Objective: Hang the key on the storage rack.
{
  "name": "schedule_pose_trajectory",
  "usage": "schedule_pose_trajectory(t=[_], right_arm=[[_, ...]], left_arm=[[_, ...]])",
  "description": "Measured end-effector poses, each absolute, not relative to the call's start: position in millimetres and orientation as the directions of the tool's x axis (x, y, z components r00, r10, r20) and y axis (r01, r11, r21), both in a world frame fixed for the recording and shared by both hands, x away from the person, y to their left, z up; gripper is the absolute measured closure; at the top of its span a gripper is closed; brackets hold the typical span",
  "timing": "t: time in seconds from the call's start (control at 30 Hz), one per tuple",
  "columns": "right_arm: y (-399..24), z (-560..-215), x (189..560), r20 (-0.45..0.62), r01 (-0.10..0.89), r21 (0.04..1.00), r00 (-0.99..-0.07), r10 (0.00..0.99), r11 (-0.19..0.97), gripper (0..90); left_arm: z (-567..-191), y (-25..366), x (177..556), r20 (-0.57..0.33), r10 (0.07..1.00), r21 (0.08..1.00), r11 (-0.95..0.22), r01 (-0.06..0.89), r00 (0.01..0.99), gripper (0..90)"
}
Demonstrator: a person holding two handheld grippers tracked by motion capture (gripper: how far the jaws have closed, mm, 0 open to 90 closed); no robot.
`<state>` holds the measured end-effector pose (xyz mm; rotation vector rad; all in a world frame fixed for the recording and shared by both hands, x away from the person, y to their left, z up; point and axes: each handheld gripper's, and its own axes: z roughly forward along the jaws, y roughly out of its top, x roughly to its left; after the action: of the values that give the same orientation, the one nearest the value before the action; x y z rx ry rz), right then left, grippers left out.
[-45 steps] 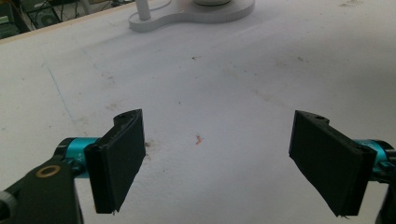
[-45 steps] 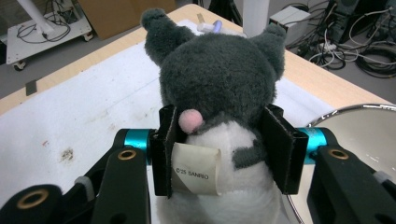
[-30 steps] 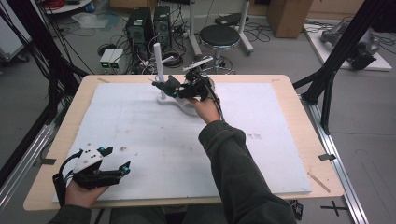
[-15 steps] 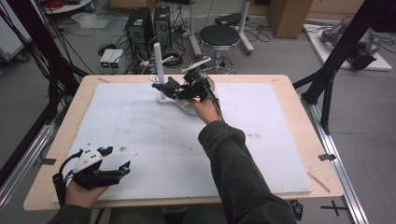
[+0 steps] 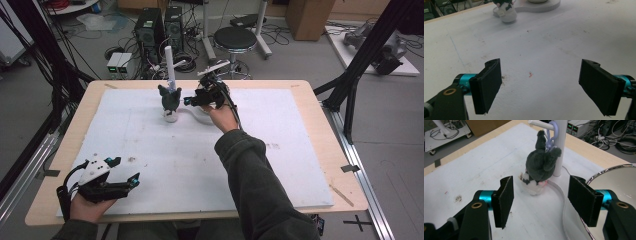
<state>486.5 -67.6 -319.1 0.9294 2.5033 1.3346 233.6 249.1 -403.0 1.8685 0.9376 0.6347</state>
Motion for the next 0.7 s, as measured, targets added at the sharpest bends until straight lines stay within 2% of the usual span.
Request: schedule_pose_trajectory(t=[0.7], right_arm=[[-98.9, -317.8, 467.9, 0.179, 0.445, 0.82, -0.796, 0.579, 0.359, 32.4]], left_arm=[[-403.5, 245.6, 233.5, 0.039, 0.815, 0.892, -0.289, 0.347, 0.578, 18.9]])
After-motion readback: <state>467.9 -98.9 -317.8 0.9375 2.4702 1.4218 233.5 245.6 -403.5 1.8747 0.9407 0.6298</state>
